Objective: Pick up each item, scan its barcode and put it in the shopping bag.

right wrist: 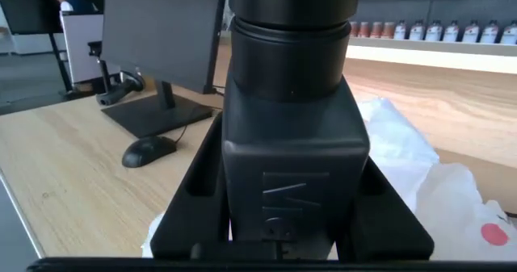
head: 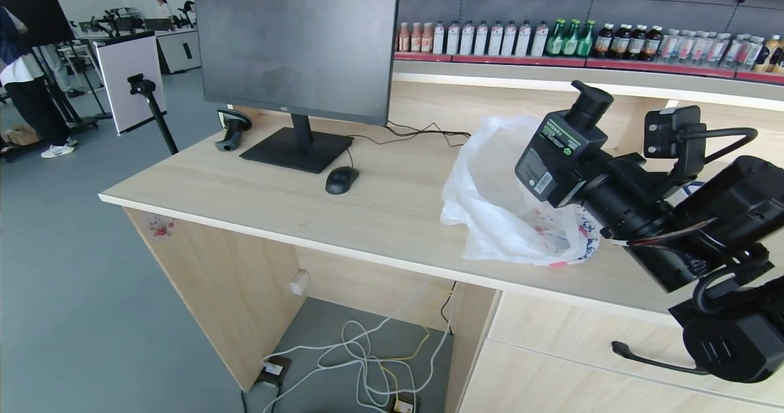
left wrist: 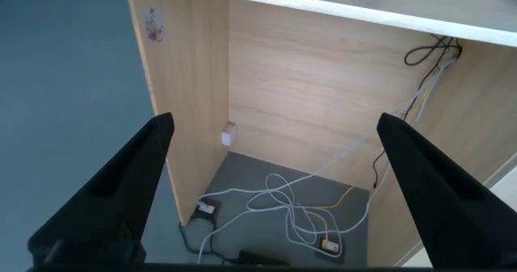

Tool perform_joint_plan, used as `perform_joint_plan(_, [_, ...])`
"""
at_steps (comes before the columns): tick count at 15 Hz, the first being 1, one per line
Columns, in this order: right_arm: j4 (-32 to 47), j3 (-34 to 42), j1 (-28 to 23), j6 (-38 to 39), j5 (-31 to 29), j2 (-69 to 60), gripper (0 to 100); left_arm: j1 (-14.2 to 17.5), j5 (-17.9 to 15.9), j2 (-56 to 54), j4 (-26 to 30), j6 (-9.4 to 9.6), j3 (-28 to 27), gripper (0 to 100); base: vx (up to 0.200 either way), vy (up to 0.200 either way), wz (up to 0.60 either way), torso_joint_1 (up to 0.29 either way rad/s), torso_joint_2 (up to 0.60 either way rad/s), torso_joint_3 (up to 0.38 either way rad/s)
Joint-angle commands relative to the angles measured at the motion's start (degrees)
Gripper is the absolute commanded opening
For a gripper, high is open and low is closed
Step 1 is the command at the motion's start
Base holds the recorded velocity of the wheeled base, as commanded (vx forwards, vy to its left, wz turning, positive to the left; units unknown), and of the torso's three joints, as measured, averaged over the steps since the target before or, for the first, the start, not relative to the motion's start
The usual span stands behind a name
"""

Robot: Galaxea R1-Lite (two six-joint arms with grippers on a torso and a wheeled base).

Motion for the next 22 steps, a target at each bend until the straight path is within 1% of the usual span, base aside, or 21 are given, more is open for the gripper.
perform_joint_plan(1, [-0.01, -1.66, 0.02, 0.65, 3.23, 2.24, 0, 0.00, 0.00, -0.01, -0.04, 0.09, 0.00, 100, 0.000, 0.000, 0.00, 0.000, 0.00, 0.000])
perform_joint_plan(4, [-0.01, -6.49, -0.15, 1.70, 3.93, 7.25, 0, 0.00, 0.00, -0.01, -0.13, 0.17, 0.00, 100, 0.000, 0.000, 0.00, 0.000, 0.00, 0.000])
perform_joint_plan(11, [-0.01, -12.56, -0.24, 0.91, 3.84, 14.72, 0, 0.00, 0.00, -0.01, -0.13, 0.17, 0.00, 100, 0.000, 0.000, 0.00, 0.000, 0.00, 0.000])
perform_joint_plan(14, [-0.01, -14.23, -0.06, 0.65, 3.76, 16.56, 0, 0.00, 0.00, -0.01, -0.13, 0.26, 0.00, 100, 0.000, 0.000, 0.00, 0.000, 0.00, 0.000])
perform_joint_plan(16, [-0.01, -13.87, 0.46, 0.21, 2.88, 16.92, 0, 0.00, 0.00, -0.01, -0.21, 0.35, 0.00, 100, 0.000, 0.000, 0.00, 0.000, 0.00, 0.000])
perform_joint_plan(22, [-0.01, -14.67, 0.55, 1.09, 3.23, 21.13, 0, 0.00, 0.09, -0.01, -0.30, 0.35, 0.00, 100, 0.000, 0.000, 0.00, 0.000, 0.00, 0.000])
